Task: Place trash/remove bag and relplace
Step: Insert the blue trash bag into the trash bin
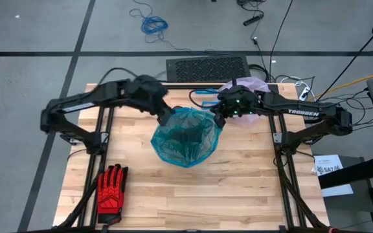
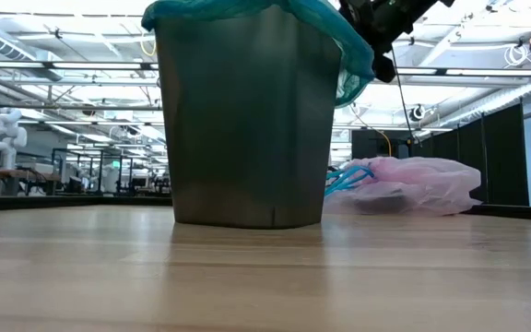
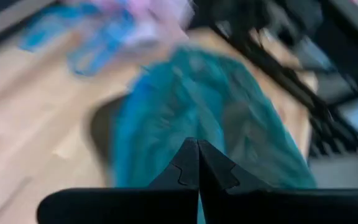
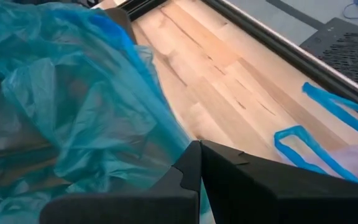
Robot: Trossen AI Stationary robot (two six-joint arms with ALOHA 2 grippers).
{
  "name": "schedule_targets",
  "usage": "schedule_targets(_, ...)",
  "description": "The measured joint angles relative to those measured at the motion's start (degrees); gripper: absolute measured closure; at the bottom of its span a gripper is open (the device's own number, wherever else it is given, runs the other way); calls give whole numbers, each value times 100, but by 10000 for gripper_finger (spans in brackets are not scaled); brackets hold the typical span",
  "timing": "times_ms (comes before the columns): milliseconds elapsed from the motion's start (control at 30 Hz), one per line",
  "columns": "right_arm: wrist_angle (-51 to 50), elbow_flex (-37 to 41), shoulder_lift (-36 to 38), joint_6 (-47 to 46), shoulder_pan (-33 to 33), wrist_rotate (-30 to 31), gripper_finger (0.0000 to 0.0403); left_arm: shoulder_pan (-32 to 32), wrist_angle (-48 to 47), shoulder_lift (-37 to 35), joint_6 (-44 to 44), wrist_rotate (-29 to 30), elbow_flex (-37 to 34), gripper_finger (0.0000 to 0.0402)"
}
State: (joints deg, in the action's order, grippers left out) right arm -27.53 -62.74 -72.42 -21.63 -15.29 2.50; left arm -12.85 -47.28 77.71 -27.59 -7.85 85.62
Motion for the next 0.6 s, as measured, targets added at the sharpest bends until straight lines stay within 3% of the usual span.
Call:
schedule_targets(100,-2,0,0,-11,1,73,403,-29,3,392,423,-529,-2,402)
schedule_targets(233,-7,0,0,-86,1,97,403,-34,-10,682,679,-560,-2,402)
schedule_targets(400,-9,-2,0,-169,2,220,403,-91,-338,754,789,316,-2,402)
schedule_targets(600,-11,-2,0,-172,2,228,403,-275,-360,695,1152,802,-2,402)
